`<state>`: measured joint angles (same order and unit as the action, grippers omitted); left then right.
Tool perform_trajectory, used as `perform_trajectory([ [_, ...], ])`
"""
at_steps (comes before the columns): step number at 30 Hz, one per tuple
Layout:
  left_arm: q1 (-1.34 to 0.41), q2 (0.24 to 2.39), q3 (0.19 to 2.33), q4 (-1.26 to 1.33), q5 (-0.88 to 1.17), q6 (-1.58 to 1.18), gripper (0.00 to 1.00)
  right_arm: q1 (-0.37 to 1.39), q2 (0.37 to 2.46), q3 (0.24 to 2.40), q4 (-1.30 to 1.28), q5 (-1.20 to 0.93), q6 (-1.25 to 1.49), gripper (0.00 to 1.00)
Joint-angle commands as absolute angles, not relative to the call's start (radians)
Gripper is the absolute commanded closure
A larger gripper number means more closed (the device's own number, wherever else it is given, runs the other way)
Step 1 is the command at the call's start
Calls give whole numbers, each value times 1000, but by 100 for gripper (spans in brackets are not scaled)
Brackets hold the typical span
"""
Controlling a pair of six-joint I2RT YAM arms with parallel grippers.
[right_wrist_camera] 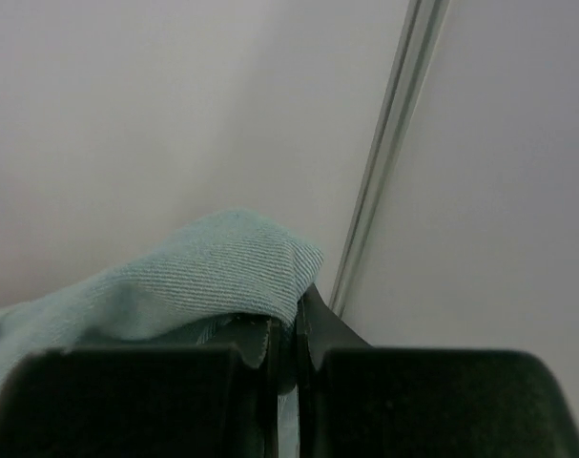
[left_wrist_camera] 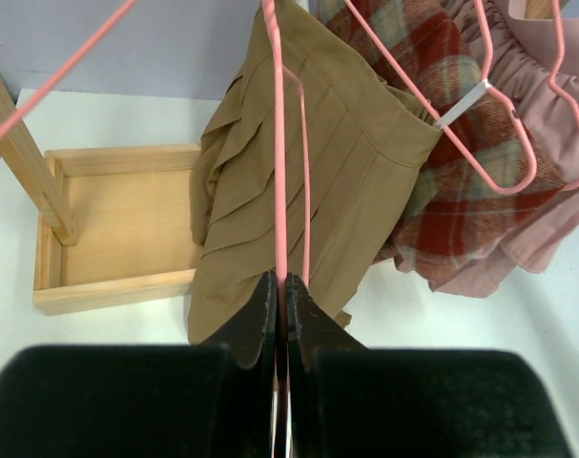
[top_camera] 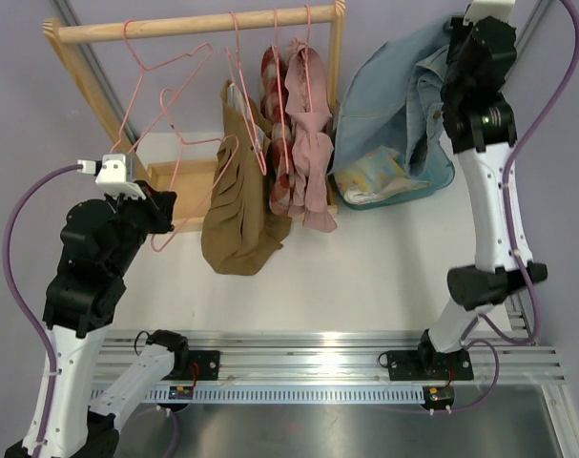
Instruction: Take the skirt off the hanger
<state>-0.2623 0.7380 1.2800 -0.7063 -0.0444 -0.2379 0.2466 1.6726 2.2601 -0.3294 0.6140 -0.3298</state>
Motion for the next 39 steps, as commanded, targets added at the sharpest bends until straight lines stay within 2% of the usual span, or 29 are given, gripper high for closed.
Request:
perform_trajectory([
  [1,-267,721,1289,-675,-9,-255,100,169,1806,2414,-460,427,-100,100],
  [3,-267,722,1290,-681,-18,-252,100,169,1845,2399,-463,345,-28,100],
  [6,-267,753,1313,-678,-21,-258,100,169,1815,2229,-433,327,98,100],
  [8,-267,775,1348,-666,-29,-259,100,169,1772,2027,-426,258,200,100],
  [9,-267,800,1364,-658,-40,-256,100,170,1719,1957,-428,212,227,47],
  [10,-267,814,1379,-654,-46,-253,100,179,1688,1798,-420,181,248,1],
  [16,-268,984,1607,-652,-89,-187,100,285,1397,1211,-255,156,377,1],
  [22,-270,1147,1843,-666,-109,-160,100,339,1191,956,-219,106,410,1],
  [26,-268,1209,1917,-658,-124,-163,100,339,1140,904,-245,104,384,0],
  [34,-265,1368,2054,-722,-290,-114,100,341,1088,903,-276,55,396,1],
  [39,-161,1358,2001,-741,-308,-130,100,342,1080,893,-287,54,396,1],
])
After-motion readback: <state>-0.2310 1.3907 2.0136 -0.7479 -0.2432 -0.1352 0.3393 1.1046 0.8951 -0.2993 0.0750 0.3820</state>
